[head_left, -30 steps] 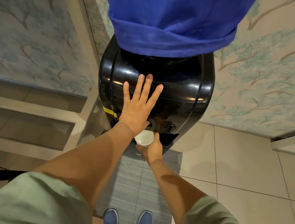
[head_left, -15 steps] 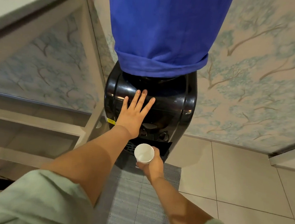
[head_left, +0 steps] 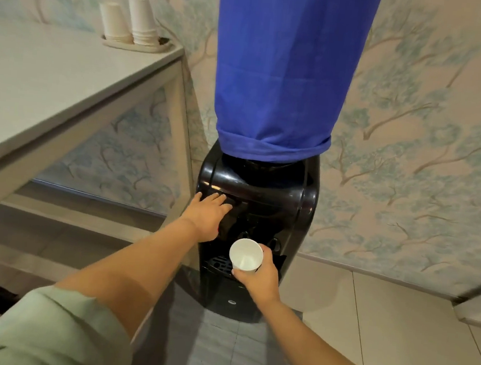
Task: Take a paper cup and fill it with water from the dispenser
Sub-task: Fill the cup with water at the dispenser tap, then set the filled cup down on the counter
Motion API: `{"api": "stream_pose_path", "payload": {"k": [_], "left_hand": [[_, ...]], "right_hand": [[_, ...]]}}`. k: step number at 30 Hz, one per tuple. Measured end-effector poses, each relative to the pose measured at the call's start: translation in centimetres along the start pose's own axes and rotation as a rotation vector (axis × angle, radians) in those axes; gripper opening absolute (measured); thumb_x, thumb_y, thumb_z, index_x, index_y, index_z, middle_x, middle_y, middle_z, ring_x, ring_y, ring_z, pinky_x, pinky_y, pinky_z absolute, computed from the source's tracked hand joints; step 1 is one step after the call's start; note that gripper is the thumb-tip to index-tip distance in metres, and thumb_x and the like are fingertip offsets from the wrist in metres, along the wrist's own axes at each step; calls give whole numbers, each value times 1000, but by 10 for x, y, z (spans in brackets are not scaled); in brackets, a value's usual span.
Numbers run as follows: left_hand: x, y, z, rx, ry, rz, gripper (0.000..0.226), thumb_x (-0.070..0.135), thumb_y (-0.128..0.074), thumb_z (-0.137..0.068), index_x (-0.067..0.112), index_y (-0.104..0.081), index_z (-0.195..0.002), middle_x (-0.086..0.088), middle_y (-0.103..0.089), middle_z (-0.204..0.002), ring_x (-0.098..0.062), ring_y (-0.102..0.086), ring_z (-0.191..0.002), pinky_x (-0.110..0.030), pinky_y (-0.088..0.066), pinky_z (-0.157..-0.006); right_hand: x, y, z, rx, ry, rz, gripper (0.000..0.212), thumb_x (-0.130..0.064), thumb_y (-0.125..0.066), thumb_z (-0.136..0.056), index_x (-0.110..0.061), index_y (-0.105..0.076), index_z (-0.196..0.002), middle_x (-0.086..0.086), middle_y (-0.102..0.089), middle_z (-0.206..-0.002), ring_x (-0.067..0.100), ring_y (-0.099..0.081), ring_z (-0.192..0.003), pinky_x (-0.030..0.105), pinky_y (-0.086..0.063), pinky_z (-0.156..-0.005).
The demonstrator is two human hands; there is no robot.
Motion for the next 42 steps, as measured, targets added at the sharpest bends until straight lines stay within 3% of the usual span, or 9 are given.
{"api": "stream_pose_path", "payload": {"k": [3,5,8,11,16,21,25,29,42], "left_hand": [[-11,32,17,49,-38,29,53,27,-60,-82,19,-47,-132,-9,-53,-136,-28,-47,-126,-40,-39,-104],[-29,60,31,107,-47,51,46,22,-58,-81,18,-52,-126,-12,-60,-125,-32,-54,-115,-39,-44,-93],[-72,105,54,268,2,32,43,20,-54,-84,18,-52,-127,-15,-62,-120,-36,-56,-111,-39,-45,-88],[-136,142,88,413,72,71,50,22,-57,-83,15,-47,-132,-18,-58,-125,-34,-52,-116,-41,-44,-96],[-260,181,159,635,308,271,50,30,-61,-83,16,-50,-130,-15,-55,-132,-31,-48,-122,-39,-40,-99],[-370,164,226,626,619,382,54,39,-58,-87,13,-46,-133,-15,-53,-136,-35,-51,-120,-44,-41,-97],[-418,130,272,641,788,452,52,41,-52,-89,11,-47,-131,-17,-54,-134,-37,-49,-120,-45,-42,-97],[-431,93,284,551,830,469,47,39,-49,-89,7,-55,-123,-15,-54,-133,-35,-50,-120,-42,-41,-99],[-439,91,278,595,842,439,38,36,-51,-85,10,-60,-112,-13,-62,-116,-33,-55,-107,-40,-39,-93]], "right_hand": [[-29,0,4,35,77,3,77,-16,-84,-54,-19,-45,-120,-5,-54,-101,13,-49,-97,28,-45,-81],[-51,-6,6,39,122,-20,76,-16,-84,-53,-21,-46,-118,-6,-57,-99,15,-53,-96,24,-41,-77],[-95,-15,10,57,188,-65,69,-20,-84,-53,-32,-45,-109,-17,-57,-93,14,-55,-93,23,-41,-72],[-150,-33,16,53,275,-82,67,-20,-85,-53,-34,-44,-105,-24,-54,-90,12,-54,-91,28,-44,-78],[-240,-68,26,16,392,-117,72,-20,-84,-56,-21,-45,-116,-8,-54,-100,12,-51,-96,31,-45,-84],[-317,-101,33,-13,489,-110,74,-23,-84,-56,-18,-45,-118,-5,-53,-104,14,-50,-99,34,-45,-84],[-358,-127,37,-27,542,-90,74,-22,-84,-57,-16,-43,-119,-3,-52,-107,14,-48,-99,32,-43,-82],[-379,-152,41,-49,534,-59,75,-23,-83,-59,-17,-42,-122,-5,-49,-105,12,-45,-97,29,-38,-77],[-467,-274,47,-217,518,-57,75,-27,-81,-59,-15,-41,-121,-2,-50,-100,17,-50,-90,32,-43,-74]]}}
Point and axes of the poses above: each hand's wrist, its own z-axis away from the middle knuckle, its own y-axis out of the back of the hand, x = y × z, the point moved 7 cm from there along -z, towards the middle knuckle
